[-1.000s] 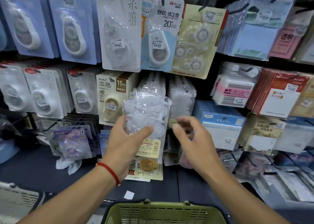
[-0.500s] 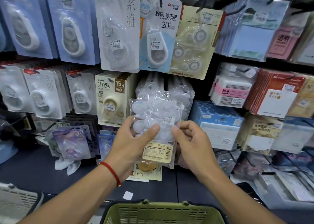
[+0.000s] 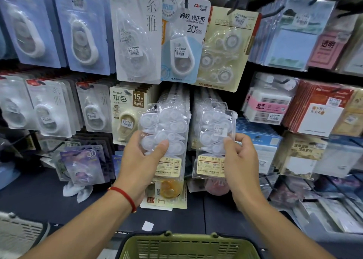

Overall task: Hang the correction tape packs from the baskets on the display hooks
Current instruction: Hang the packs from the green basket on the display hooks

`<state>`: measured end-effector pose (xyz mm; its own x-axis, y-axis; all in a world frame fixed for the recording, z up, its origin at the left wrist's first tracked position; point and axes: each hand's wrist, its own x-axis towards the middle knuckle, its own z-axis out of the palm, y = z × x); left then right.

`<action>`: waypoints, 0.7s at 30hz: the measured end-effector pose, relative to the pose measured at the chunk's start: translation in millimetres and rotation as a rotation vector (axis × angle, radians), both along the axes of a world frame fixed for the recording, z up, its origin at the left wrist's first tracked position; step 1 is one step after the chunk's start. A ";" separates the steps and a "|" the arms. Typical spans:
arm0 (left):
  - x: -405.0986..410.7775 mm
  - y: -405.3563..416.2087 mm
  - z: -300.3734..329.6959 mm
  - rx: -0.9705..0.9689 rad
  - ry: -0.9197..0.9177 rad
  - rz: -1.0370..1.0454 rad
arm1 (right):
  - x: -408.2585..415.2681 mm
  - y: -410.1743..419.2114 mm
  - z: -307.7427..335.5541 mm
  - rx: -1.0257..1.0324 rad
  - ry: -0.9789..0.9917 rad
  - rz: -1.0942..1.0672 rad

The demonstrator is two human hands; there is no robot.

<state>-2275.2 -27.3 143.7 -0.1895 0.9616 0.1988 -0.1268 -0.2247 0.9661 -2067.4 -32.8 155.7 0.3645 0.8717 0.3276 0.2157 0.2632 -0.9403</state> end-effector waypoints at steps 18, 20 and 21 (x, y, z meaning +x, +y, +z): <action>5.9 -10.2 8.0 -0.046 -0.062 -0.073 | -5.4 -3.7 -0.6 0.069 -0.493 0.158; 10.4 -13.1 7.7 -0.057 -0.070 -0.118 | -12.3 -6.7 -7.1 -0.045 -0.399 0.320; 12.6 -14.2 7.5 -0.061 -0.071 -0.135 | -14.7 -7.1 -10.2 -0.067 -0.358 0.342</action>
